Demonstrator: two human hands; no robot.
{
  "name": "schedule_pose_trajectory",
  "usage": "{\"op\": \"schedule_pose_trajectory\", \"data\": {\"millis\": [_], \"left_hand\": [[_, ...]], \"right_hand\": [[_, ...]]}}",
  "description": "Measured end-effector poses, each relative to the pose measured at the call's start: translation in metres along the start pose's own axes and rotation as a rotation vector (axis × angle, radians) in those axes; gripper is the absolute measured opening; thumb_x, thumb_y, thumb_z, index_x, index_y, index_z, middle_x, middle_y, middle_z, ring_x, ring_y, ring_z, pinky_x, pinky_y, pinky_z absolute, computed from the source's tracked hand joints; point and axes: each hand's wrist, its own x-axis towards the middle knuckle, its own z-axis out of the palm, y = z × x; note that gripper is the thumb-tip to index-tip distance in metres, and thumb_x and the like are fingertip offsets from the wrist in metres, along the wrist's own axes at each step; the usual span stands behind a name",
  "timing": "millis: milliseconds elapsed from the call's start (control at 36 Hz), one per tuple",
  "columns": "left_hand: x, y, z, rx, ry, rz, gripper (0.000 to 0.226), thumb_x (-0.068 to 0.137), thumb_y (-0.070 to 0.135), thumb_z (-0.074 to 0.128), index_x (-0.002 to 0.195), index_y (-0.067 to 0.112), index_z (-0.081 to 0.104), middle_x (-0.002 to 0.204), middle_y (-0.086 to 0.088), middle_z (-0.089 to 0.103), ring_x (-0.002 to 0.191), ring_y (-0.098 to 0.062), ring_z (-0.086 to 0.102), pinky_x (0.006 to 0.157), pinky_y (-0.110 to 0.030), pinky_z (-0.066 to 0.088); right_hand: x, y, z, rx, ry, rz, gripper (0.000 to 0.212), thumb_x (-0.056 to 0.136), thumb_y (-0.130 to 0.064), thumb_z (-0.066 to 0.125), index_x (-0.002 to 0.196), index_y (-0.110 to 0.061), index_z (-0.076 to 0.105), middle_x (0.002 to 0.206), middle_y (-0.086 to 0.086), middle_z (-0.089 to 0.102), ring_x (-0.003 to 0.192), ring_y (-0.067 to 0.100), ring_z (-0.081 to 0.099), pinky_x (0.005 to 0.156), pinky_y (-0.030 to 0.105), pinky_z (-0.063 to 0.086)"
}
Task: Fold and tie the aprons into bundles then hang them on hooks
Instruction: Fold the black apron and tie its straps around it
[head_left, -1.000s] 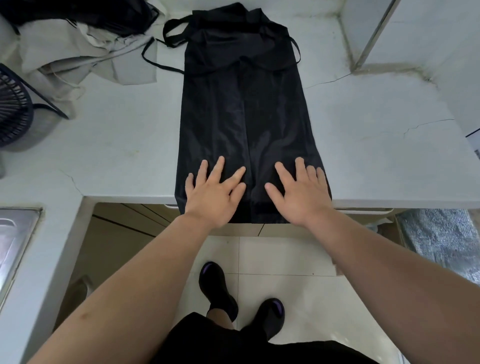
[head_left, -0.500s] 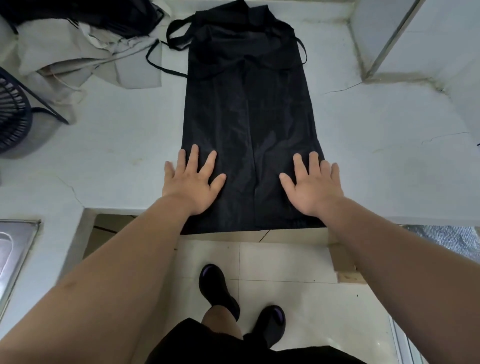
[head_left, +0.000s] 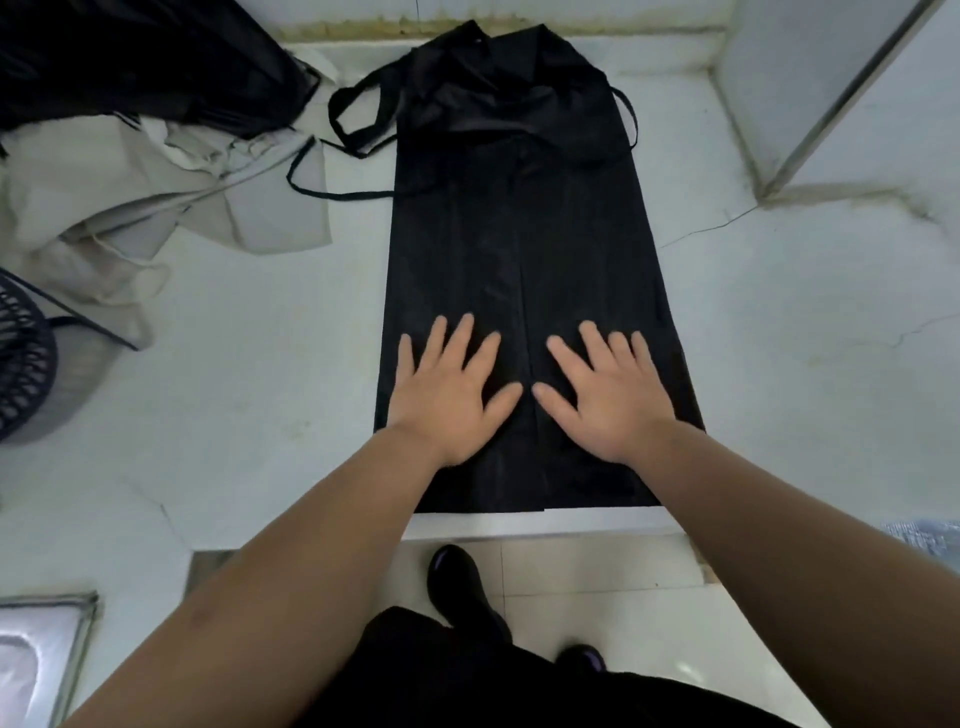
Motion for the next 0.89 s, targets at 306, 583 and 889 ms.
{"op": "schedule_pose_trajectory", "data": {"millis": [306, 583, 889], "left_hand": [[-0.004, -0.001, 0.014, 0.058, -0.042, -0.114, 0.072, 0.087, 0.074, 0.012, 0.149, 0.043, -0.008, 0.160, -0.002, -0.016, 0.146, -0.036, -0.014, 0.115, -0.057, -0.004], [0.029, -0.036, -0.019, 0.008, 0.154, -0.115, 0.037, 0.102, 0.031, 0.034, 0.135, 0.019, 0.047, 0.136, -0.004, 0.045, 0.125, -0.025, 0.040, 0.103, -0.038, 0.031], [0.067, -0.042, -0.030, 0.079, 0.162, -0.132, 0.044, 0.097, 0.044, 0.035, 0.134, 0.023, 0.045, 0.134, -0.003, 0.048, 0.122, -0.024, 0.045, 0.104, -0.040, 0.026]], "right_hand": [[-0.006, 0.001, 0.004, 0.063, 0.001, 0.059, 0.082, 0.081, -0.072, 0.003, 0.151, -0.031, 0.014, 0.158, 0.010, 0.012, 0.142, 0.031, 0.017, 0.119, 0.045, 0.004], [0.025, 0.016, -0.014, 0.075, -0.011, 0.260, 0.056, 0.100, -0.042, 0.021, 0.151, -0.017, 0.015, 0.156, 0.013, 0.017, 0.141, 0.032, 0.020, 0.117, 0.042, 0.012], [0.056, 0.033, -0.043, 0.114, -0.008, 0.322, 0.045, 0.101, -0.037, 0.027, 0.135, -0.012, 0.044, 0.128, 0.011, 0.049, 0.108, 0.030, 0.055, 0.089, 0.037, 0.041]]}}
